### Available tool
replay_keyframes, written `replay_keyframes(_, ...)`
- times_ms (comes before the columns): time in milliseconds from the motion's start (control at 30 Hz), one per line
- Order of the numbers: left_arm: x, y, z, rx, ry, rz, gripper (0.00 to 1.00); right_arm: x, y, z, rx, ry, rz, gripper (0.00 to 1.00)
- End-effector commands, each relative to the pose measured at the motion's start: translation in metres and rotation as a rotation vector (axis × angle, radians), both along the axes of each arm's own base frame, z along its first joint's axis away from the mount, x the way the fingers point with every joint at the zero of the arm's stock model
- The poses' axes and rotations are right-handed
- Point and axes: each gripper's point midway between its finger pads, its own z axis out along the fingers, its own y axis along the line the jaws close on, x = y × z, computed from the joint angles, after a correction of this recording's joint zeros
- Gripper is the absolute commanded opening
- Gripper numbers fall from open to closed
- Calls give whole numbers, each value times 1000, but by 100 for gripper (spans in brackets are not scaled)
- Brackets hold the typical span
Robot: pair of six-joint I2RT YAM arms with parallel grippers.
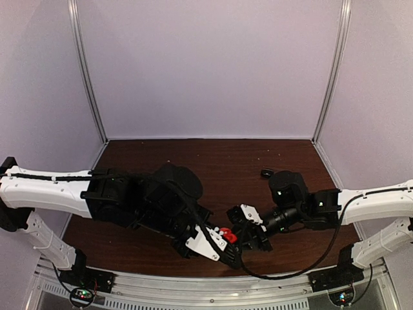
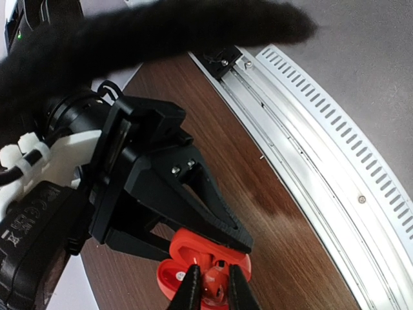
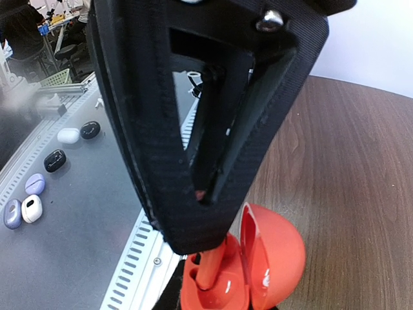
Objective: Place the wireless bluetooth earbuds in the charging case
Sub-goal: Insert the right earbud into the right side groove of the charging case.
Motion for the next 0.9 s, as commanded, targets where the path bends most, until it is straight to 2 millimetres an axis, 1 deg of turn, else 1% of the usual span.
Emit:
replay_keyframes(0,-9,-9,3,-18,13,-35,13,0,7,30,79,-40,5,0)
replay_keyframes(233,-9,-8,0,-9,21,-35,13,-4,7,29,67,-59,21,0)
replay_keyframes(433,-20,-5,1,-8,57,-57,13,-3,7,28,61,-78,14,0)
replay_keyframes(867,-27,2,-3,12,76,-75,12,-4,5,24,36,-74,16,0)
